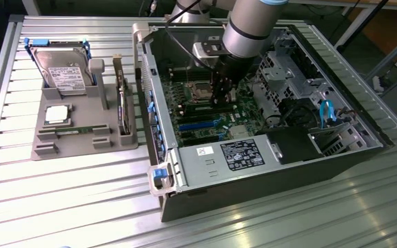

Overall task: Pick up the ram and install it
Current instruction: 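Insert the ram into the slot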

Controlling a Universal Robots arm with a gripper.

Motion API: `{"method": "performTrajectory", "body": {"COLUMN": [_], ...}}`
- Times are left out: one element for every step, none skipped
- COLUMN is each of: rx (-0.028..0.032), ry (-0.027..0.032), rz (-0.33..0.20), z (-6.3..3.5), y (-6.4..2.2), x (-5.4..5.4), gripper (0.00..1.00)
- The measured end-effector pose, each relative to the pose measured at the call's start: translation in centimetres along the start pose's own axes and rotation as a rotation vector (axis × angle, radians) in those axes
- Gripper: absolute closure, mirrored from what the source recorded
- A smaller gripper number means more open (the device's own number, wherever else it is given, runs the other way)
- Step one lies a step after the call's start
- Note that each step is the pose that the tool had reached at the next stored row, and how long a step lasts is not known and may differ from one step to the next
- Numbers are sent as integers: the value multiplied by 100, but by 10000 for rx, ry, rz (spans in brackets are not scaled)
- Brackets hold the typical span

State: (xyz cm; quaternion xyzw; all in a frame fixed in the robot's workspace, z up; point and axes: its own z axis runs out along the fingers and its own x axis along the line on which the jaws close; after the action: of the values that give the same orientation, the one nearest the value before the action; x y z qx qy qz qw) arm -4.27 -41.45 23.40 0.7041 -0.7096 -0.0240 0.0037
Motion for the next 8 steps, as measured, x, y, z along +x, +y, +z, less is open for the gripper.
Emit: {"method": "performTrajectory", "body": {"rx": [1, 1, -1, 0, 0, 0, 0, -1], "ry": [-1, -1, 2, 0, -1, 0, 0, 6], "rz": [0, 0, 0, -17, -18, -18, -17, -17], "z": [6, 13, 19, 22, 23, 23, 23, 23], "y": [0, -1, -1, -1, -1, -1, -1, -1], "x": [0, 0, 1, 1, 1, 1, 1, 1], "gripper": [89, 89, 89, 89, 89, 89, 87, 81]}}
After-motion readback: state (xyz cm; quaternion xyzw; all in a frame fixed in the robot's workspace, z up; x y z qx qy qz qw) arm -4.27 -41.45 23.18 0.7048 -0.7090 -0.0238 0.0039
